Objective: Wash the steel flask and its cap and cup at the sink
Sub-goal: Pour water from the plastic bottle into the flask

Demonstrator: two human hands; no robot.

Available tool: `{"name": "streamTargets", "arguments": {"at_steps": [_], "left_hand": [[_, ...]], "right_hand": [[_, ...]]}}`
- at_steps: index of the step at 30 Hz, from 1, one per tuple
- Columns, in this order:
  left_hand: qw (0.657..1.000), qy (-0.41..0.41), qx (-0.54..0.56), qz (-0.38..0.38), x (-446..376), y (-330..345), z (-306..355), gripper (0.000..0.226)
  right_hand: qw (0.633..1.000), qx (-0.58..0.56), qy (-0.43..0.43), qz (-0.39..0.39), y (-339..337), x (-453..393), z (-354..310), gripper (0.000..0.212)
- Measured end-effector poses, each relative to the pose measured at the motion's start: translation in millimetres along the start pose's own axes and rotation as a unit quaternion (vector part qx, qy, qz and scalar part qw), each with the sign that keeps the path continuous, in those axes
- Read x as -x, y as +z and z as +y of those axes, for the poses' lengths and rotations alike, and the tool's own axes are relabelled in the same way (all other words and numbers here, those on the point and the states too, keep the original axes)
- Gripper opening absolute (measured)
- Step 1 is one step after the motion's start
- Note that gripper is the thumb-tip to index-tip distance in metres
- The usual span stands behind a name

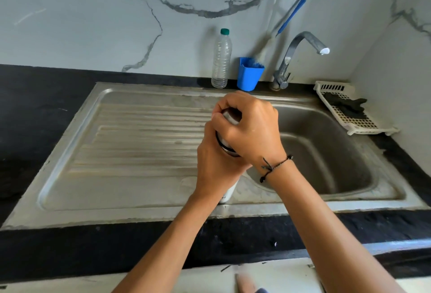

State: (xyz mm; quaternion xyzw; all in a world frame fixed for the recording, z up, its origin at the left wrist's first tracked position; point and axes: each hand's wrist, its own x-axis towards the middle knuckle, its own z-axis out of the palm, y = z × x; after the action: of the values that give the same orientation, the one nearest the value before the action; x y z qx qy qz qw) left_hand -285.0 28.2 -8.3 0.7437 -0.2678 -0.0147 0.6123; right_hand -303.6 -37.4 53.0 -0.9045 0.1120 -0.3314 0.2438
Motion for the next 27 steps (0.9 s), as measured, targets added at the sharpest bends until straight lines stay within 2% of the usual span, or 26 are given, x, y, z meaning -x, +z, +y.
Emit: {"name": "streamTargets", "arguments": {"at_steps": [3,5,7,9,11,13,15,18,21,23,27], "left_hand": [[1.0,0.005,-0.007,-0.016,-2.4,-4.8,-1.3,0.064],[0.998,-0.008,-0.001,-0.056,-4.3,-9.8,-3.9,0.071],[0.994,-0.031,0.029,-0.103,-6.2,-15.6,-8.8,0.071],[0.987,-0.046,0.046,-0.15,-7.8,-26.1,-12.0,0.07],[0.978,-0.059,0.032,-0.197,-8.1,-40.6,-16.0,0.07],[0.972,-0.064,0.012,-0.227,-8.0,-53.9,-24.0,0.069],[0.965,-0.061,-0.016,-0.255,-5.8,-61.4,-29.0,0.063],[0.961,-0.036,-0.067,-0.267,-4.0,-61.2,-31.9,0.058],[0.971,-0.024,-0.073,-0.228,-1.3,-58.2,-30.8,0.053],[0.976,-0.024,-0.066,-0.205,1.1,-56.1,-30.3,0.051],[0.982,-0.013,-0.069,-0.176,-5.3,-58.9,-32.8,0.05]], "right_hand": [[0.999,0.024,-0.018,-0.019,-2.1,0.0,1.2,0.011],[0.997,-0.013,-0.035,-0.069,-10.2,-1.4,3.8,0.024],[0.978,-0.166,0.024,-0.127,-23.1,-1.3,4.2,0.031],[0.943,-0.303,0.092,-0.102,-30.7,4.8,12.3,0.034],[0.931,-0.329,0.144,-0.059,-31.0,18.6,26.6,0.031],[0.912,-0.341,0.221,-0.061,-24.0,38.5,42.8,0.025],[0.894,-0.34,0.272,-0.103,-14.2,59.4,54.8,0.021],[0.905,-0.307,0.239,-0.175,-3.8,77.4,60.6,0.05],[0.929,-0.213,0.212,-0.218,5.8,79.8,60.4,0.066],[0.942,-0.156,0.209,-0.212,13.7,78.9,58.7,0.071],[0.951,-0.134,0.193,-0.2,22.9,63.9,57.1,0.072]]}}
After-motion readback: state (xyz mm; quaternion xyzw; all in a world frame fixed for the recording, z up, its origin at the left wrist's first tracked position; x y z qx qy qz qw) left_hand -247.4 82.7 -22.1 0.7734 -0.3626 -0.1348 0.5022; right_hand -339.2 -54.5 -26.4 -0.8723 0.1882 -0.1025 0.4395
